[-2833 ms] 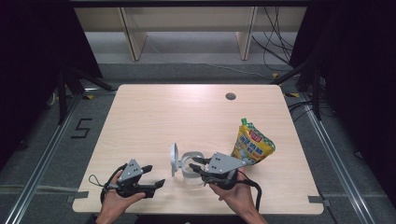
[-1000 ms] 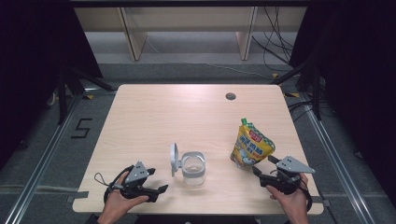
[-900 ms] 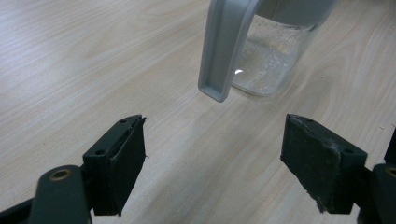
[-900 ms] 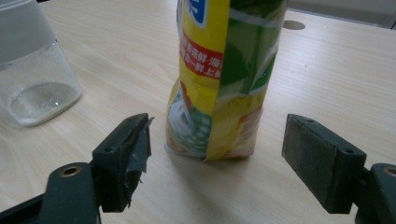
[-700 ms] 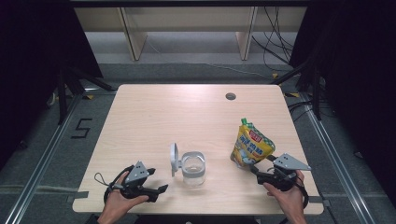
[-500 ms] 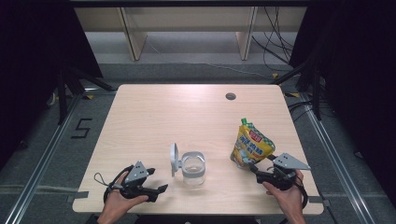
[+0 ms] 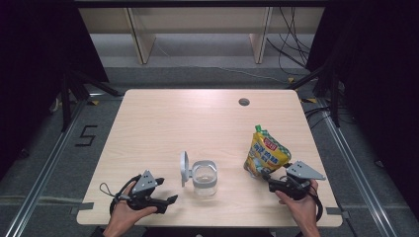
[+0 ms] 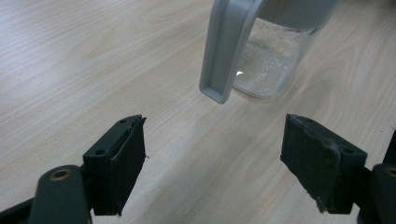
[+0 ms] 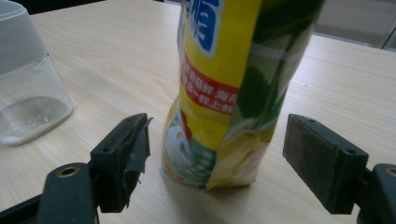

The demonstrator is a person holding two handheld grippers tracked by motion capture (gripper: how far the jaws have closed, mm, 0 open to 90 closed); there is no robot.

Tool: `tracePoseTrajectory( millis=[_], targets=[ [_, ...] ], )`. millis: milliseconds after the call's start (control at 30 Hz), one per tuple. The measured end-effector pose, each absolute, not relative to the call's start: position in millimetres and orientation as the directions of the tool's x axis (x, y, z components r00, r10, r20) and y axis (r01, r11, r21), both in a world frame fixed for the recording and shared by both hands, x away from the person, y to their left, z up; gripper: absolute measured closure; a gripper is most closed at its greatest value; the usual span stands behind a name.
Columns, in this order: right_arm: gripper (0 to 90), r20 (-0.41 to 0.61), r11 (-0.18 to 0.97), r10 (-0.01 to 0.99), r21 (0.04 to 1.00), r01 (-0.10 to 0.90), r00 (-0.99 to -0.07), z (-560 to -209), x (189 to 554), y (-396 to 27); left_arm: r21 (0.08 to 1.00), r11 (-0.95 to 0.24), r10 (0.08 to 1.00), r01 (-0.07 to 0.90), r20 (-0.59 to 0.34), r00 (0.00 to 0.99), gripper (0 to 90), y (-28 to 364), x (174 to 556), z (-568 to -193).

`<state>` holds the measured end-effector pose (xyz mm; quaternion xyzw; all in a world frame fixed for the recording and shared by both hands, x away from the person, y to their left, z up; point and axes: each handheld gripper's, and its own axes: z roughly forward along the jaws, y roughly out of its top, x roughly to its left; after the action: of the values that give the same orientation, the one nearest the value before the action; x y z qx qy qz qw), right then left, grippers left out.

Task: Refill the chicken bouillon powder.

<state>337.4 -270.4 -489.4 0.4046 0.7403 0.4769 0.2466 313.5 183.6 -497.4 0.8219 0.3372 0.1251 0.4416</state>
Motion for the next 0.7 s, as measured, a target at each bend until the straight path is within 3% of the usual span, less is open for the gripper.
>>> tracePoseTrajectory(
  millis=[200, 600, 633, 700],
  targets=[
    [24.7, 0.004, 0.230, 0.819, 0.914, 0.335, -0.573, -492.7, 345.2, -269.1, 0.810, -0.382, 0.664, 0.446, -0.095, 0.742, 21.3, 183.5, 313.6, -497.4],
    [28.2, 0.074, 0.139, 0.826, 0.934, 0.329, -0.559, -500.1, 357.2, -265.5, 0.807, -0.390, 0.662, 0.443, -0.088, 0.744, 21.3, 185.9, 315.9, -498.3],
    [28.2, 0.032, 0.175, 0.823, 0.936, 0.306, -0.567, -501.5, 360.6, -267.2, 0.803, -0.387, 0.667, 0.452, -0.094, 0.739, 21.3, 185.8, 315.8, -499.1],
    [28.2, 0.076, 0.147, 0.833, 0.924, 0.353, -0.548, -503.2, 358.9, -264.4, 0.812, -0.363, 0.669, 0.457, -0.115, 0.734, 21.4, 183.7, 315.3, -500.2]
  ],
)
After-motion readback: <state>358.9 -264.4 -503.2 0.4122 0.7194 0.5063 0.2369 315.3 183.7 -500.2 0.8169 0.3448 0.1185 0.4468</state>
